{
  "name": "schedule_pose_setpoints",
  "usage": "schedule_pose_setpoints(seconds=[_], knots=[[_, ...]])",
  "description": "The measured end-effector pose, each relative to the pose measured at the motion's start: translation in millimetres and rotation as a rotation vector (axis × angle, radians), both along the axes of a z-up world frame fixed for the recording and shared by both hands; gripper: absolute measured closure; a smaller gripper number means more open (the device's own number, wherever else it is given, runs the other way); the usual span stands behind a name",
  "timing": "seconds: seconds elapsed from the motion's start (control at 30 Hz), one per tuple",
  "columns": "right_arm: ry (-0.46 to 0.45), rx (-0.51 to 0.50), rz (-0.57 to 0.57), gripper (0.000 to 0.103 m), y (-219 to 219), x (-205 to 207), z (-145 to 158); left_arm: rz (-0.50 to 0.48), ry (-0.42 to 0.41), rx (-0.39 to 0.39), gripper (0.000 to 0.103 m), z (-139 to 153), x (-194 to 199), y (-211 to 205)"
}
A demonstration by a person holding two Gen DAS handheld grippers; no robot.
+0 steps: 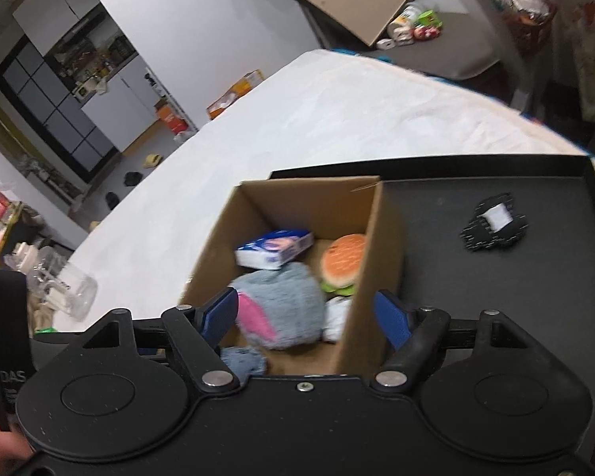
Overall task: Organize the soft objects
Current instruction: 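Carry the denim plush into the box in front of the grey plush and release, then move the right gripper to the black plush with white patch and grasp it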
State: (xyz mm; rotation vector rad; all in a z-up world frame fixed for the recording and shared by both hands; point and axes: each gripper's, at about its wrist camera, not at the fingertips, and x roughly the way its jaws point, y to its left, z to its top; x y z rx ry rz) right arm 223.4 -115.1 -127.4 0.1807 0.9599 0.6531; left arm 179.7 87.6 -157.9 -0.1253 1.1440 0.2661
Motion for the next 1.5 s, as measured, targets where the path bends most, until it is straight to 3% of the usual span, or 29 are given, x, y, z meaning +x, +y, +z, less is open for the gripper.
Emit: schedule_pose_setpoints(seconds=[0.33, 0.47, 0.7, 1.17, 1.5], knots=[[-0.021, -0.022, -0.027, 0.02, -26, 12, -7, -0.003, 0.024, 0.024, 0.043, 0, 5, -8], [-0.035, -0.037, -0.049, 0.014, -39, 18, -12, -0.003, 0.027, 0.031, 0.031, -1, 9, -12], [-0.02, -0.059, -0.09, 0.012, -60, 31, -30, -0.01, 0.045, 0.052, 0.024, -3, 16, -21], [0.004, -0.072, -0.149, 0.012, -89, 71, -48, 0.006, 0.087, 0.101, 0.018, -7, 31, -34], [-0.009, -0.097, -0.118, 0.014, -88, 107, -63, 0.016, 0.12, 0.14, 0.017, -11, 39, -38]])
